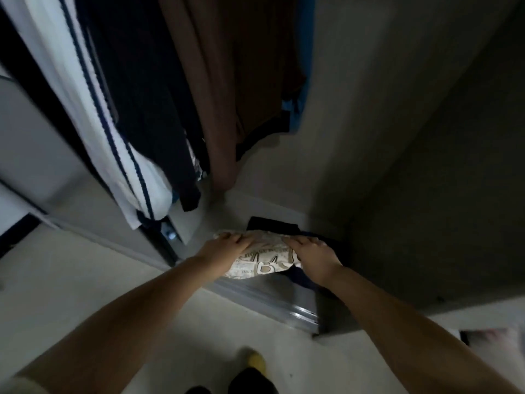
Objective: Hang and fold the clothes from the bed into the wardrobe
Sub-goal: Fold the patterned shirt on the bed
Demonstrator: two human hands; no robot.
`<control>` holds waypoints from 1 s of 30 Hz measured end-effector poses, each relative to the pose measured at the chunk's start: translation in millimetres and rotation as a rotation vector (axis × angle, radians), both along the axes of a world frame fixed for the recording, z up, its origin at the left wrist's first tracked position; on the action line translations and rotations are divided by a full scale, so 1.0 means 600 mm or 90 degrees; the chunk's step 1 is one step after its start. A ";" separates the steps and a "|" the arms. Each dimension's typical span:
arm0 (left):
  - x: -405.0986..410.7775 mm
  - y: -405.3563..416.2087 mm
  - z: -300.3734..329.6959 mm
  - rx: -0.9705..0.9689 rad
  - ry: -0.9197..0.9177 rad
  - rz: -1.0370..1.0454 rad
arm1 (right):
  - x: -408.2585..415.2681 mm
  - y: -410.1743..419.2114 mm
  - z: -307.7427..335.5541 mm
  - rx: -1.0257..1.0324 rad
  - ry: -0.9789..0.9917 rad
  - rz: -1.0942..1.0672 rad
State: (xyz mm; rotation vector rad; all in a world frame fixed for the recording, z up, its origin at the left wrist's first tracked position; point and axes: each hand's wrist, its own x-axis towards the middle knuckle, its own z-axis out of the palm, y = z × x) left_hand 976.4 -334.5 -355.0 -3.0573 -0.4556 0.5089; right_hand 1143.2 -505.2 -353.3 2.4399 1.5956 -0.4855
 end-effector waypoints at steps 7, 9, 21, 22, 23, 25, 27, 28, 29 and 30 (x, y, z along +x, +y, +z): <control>0.175 0.147 -0.166 0.015 0.000 -0.067 | 0.155 0.127 -0.159 0.010 0.090 -0.086; 0.229 0.193 -0.238 0.009 -0.024 -0.079 | 0.200 0.161 -0.221 0.025 0.118 -0.133; 0.405 0.318 -0.751 0.049 -0.103 -0.158 | 0.299 0.237 -0.719 0.083 0.033 -0.271; 0.396 0.314 -0.791 0.033 -0.083 -0.180 | 0.287 0.229 -0.760 0.069 0.056 -0.279; 0.383 0.308 -0.831 0.010 -0.066 -0.194 | 0.274 0.222 -0.802 0.060 0.075 -0.281; 0.354 0.296 -0.875 -0.004 -0.075 -0.208 | 0.251 0.206 -0.858 0.058 0.094 -0.268; 0.341 0.286 -0.891 -0.015 -0.129 -0.204 | 0.243 0.192 -0.882 0.052 0.096 -0.240; 0.340 0.289 -0.898 -0.011 -0.124 -0.213 | 0.246 0.187 -0.882 0.037 0.099 -0.226; 0.341 0.294 -0.902 -0.027 -0.108 -0.226 | 0.252 0.185 -0.877 0.017 0.103 -0.212; 0.343 0.300 -0.898 -0.037 -0.046 -0.232 | 0.260 0.185 -0.866 -0.016 0.106 -0.198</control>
